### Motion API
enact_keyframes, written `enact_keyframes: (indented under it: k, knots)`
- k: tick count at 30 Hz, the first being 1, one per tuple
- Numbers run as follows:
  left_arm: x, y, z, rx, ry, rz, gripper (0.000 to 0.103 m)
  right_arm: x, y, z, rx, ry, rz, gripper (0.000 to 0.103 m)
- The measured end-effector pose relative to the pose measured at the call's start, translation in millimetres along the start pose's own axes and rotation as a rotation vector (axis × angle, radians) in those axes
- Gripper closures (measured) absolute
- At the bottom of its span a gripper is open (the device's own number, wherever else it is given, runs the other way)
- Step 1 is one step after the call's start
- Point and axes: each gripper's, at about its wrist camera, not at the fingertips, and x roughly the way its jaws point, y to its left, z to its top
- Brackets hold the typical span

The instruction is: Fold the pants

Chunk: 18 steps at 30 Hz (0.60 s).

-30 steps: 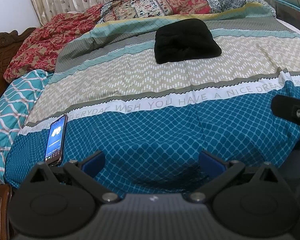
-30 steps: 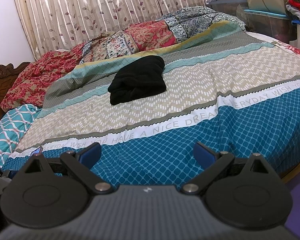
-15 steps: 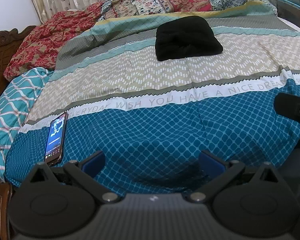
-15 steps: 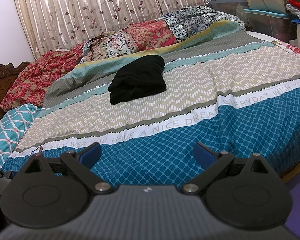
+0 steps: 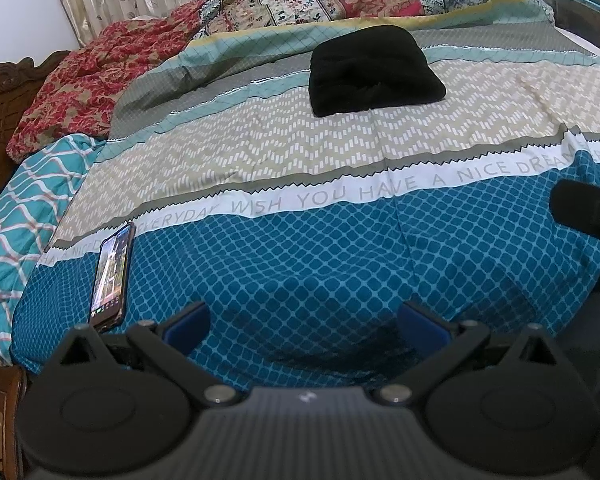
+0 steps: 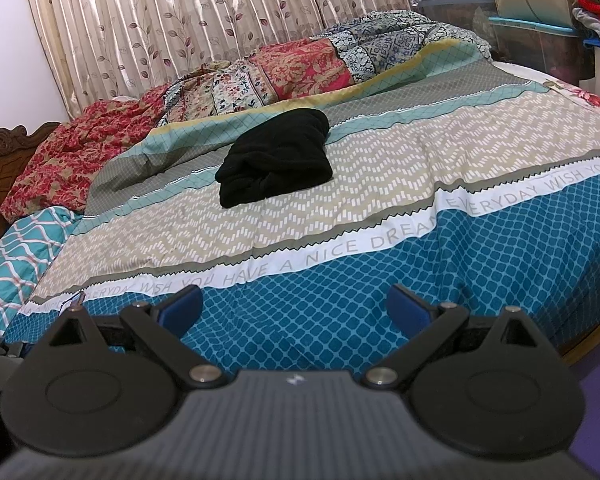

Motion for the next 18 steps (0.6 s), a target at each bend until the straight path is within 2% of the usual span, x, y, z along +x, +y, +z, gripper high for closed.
enact_keyframes:
  k: [18]
  knots:
    - [4.6, -0.4, -1.1, 0.0, 0.018, 0.0, 0.0, 1.1, -1.1, -0.5, 0.003, 0.003, 0.001, 0.003]
